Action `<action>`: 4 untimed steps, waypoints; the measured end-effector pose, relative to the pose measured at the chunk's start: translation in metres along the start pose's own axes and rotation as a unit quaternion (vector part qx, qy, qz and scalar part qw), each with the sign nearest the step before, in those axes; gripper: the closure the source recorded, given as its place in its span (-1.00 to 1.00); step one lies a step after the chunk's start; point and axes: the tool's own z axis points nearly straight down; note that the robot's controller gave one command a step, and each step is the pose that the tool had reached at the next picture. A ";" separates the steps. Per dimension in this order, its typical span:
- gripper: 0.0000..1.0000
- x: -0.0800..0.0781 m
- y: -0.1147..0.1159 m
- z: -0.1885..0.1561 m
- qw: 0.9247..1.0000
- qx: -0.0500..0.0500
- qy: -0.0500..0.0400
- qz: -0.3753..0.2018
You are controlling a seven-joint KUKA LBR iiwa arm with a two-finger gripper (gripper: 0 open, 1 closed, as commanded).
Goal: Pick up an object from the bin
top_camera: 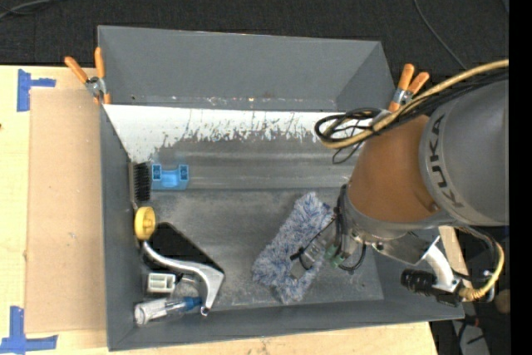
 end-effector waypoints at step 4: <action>-1.00 -0.012 0.016 0.021 0.963 0.000 0.000 -0.271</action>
Offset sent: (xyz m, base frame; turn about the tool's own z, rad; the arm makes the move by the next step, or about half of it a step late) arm 0.0437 0.0105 -0.0294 -0.3964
